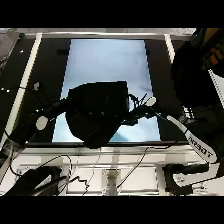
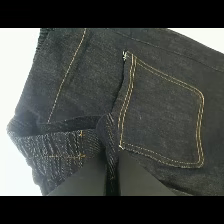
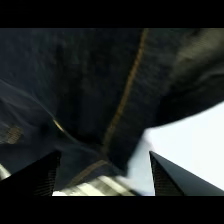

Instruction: Fold the clothes and pants, and hang the long-sleeved shirts on hangers.

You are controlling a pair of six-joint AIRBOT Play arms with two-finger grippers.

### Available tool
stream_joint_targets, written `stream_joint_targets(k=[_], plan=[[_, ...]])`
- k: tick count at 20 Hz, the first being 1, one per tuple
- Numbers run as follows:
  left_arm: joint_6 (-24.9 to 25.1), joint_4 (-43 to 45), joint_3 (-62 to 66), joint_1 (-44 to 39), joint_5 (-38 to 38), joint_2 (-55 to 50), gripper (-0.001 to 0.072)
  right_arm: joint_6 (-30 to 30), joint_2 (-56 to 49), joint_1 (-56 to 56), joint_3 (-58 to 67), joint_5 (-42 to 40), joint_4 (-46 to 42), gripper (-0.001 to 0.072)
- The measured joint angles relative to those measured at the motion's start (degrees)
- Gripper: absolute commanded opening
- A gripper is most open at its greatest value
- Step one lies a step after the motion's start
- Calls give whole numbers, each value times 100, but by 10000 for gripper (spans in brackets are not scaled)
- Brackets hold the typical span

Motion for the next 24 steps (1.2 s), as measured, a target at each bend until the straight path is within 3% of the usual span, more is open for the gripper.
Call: stream_joint_targets(k=[1, 2, 3, 4, 5, 8, 12, 18, 23, 24], plan=[[0, 2, 0, 0, 0, 0, 26, 33, -61, 37, -4, -63, 90, 546], [0, 35, 0, 0, 13, 0, 26, 52, -116, 85, 17, -131, 179, 500], [0, 107, 0, 0, 17, 0, 26, 55, -164, 144, 68, -225, 212, 331], [0, 166, 0, 0, 39, 0, 26, 66, -205, 199, 129, -363, 197, 83], [0, 286, 0, 0, 63, 0, 26, 68, -236, 238, 225, -520, 129, 17], [2, 767, -2, 0, 221, -15, 26, 50, -269, 234, 767, -745, 74, 18], [0, 1220, -2, 0, 485, -133, 26, 184, -232, -120, 1919, -796, -767, 17], [-72, 247, -2, -94, 769, -466, 25, 442, -195, -918, 3440, -732, -1617, 17], [-79, -302, -2, -623, 859, -946, 26, 481, -212, -1104, 3805, -291, -2146, 21], [-79, -343, -4, -741, 946, -1073, 26, 483, -219, -1110, 3832, -219, -2308, 132]])
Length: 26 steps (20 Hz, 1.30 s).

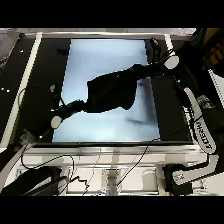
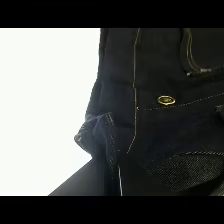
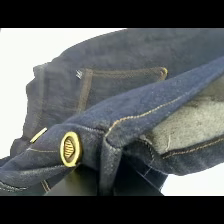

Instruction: Fold the clothes and pants, and hang the long-sleeved shirts on hangers.

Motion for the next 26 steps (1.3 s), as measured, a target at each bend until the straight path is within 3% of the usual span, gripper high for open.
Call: stream_joint_targets(k=[1, 2, 3, 4, 5, 10, 15, 17, 19, 20, 21, 22, 24, 26], plan=[[-2, -26, 0, -96, 105, -111, 26, 4, -4, -4, 22, 52, -175, 434], [0, -37, 0, -179, 221, -229, 57, 4, -4, -13, 37, 46, -337, 580], [0, -70, -4, -238, 317, -319, 238, 4, -4, -22, 44, 81, -501, 582], [0, -85, -4, -284, 426, -382, 503, 9, -4, -33, 50, 133, -601, 582], [0, -109, -2, -319, 498, -433, 710, 9, -2, -37, 57, 179, -680, 582], [39, -136, -2, -225, 297, -267, 686, 11, 142, -90, 79, 411, -1209, 552], [802, -205, 4, 820, -1300, 302, 682, 11, 378, -621, 164, 1091, -1950, 552], [1703, -680, 4, 1368, -1856, 363, 595, 11, 413, -931, 177, 1421, -2061, 552], [3093, -1762, 4, 1910, -2411, 278, 589, 11, 439, -1220, 186, 1731, -2122, 552], [3799, -2398, 7, 2153, -2695, 170, 615, 11, 444, -1338, 186, 1853, -2127, 552], [4496, -3088, 7, 2387, -2959, 20, 702, 11, 446, -1445, 186, 1996, -2146, 551], [5086, -3720, 11, 2581, -3182, -168, 703, 11, 450, -1521, 192, 2087, -2153, 551], [5921, -4662, 66, 2841, -3434, -590, 703, 11, 455, -1613, 192, 2262, -2149, 551], [6452, -5270, 221, 2957, -3604, -1054, 702, 7, 461, -1665, 192, 2354, -2087, 551]])
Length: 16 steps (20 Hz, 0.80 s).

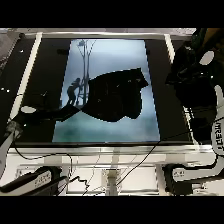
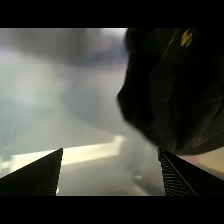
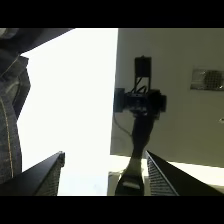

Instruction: Fold the clothes and pants, and hang the long-sleeved shirts on hangers.

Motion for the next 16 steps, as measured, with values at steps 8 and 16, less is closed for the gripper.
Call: stream_joint_targets(k=[8, 16], plan=[[1067, -789, 986, -431, -221, -1519, 683, 2, 0, -48, 0, 162, 339, 551], [1856, -750, 1309, -769, -264, -1882, 26, -7, 0, -52, -33, 599, 455, 281]])
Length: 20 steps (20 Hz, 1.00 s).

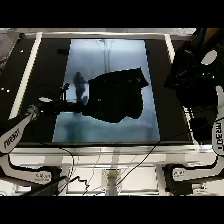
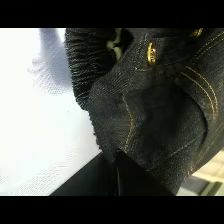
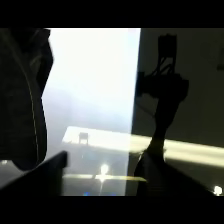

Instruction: Fold the clothes and pants, and hang the long-sleeved shirts on hangers.

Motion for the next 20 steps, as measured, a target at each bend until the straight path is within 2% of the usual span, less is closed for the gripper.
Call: stream_joint_targets(k=[3, 7, 8, 9, 10, 11, 16, 18, 20], plan=[[118, 11, 236, -22, -199, 26, 26, -74, 0, 0, -275, 190, 249, 271], [162, -98, 496, -31, -474, 330, 26, -496, 4, 0, -1362, 341, 1115, 275], [170, -186, 525, -33, -494, 435, 26, -651, 4, 0, -1720, 367, 1384, 325], [173, -297, 549, -35, -531, 546, 26, -778, 4, 0, -2055, 369, 1624, 458], [186, -400, 564, -35, -553, 636, 26, -890, 4, 11, -2402, 352, 1878, 543], [188, -503, 573, -35, -566, 713, 26, -951, 4, 33, -2708, 302, 2111, 561], [188, -743, 597, -35, -592, 852, 26, -765, 4, 555, -3766, -413, 2743, 551], [188, -787, 601, -35, -597, 868, 26, -474, 4, 874, -3921, -979, 2828, 551], [188, -809, 601, -35, -601, 879, 27, 68, 4, 1161, -4000, -1600, 2798, 551]])
